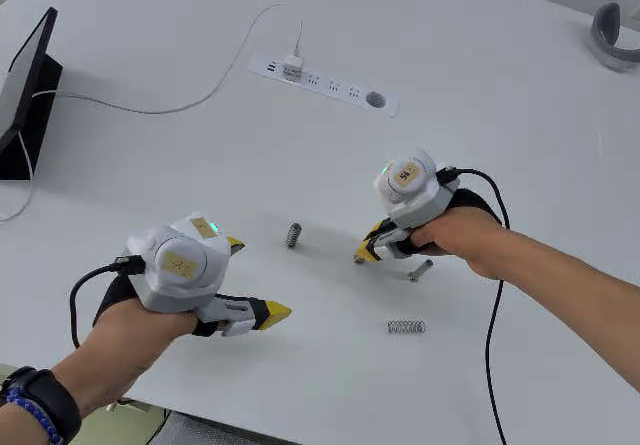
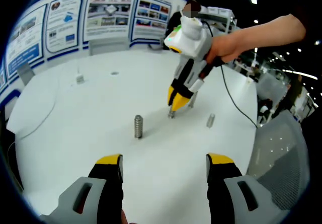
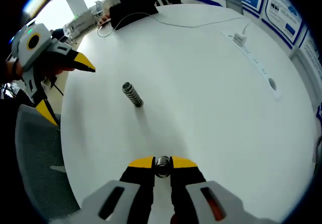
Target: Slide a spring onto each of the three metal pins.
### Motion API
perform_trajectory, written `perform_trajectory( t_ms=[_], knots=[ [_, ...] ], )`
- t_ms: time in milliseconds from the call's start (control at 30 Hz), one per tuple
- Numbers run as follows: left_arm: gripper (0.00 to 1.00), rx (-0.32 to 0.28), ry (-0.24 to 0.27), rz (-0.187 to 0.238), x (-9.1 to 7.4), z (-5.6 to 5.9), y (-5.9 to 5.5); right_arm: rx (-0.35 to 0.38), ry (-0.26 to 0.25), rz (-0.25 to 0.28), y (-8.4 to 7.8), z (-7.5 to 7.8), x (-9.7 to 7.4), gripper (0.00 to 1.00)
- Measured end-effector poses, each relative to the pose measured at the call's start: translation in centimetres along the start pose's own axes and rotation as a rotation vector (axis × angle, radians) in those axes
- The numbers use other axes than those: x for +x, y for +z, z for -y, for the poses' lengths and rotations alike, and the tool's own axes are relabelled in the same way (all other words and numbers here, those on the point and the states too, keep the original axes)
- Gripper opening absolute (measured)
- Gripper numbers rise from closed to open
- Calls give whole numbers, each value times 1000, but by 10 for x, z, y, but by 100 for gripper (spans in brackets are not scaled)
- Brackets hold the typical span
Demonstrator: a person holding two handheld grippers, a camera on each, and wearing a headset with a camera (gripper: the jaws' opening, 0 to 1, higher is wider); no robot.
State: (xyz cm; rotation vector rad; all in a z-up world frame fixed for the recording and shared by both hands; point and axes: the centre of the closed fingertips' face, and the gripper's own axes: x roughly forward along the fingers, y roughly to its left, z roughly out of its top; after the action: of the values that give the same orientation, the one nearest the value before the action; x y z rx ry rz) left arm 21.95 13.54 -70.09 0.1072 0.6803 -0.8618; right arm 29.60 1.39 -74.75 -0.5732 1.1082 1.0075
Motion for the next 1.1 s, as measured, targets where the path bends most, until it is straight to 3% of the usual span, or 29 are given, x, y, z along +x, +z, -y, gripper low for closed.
perform_trajectory(
  t_ms=[633, 1100],
  knots=[
    [68, -4, 7, -1, -3, -1, 0, 8, -4, 4, -5, -1, 6, 17],
    [69, 3, -3, 5, -3, 7, 3, 3, -19, 64, -1, -6, -15, 32]
  ],
)
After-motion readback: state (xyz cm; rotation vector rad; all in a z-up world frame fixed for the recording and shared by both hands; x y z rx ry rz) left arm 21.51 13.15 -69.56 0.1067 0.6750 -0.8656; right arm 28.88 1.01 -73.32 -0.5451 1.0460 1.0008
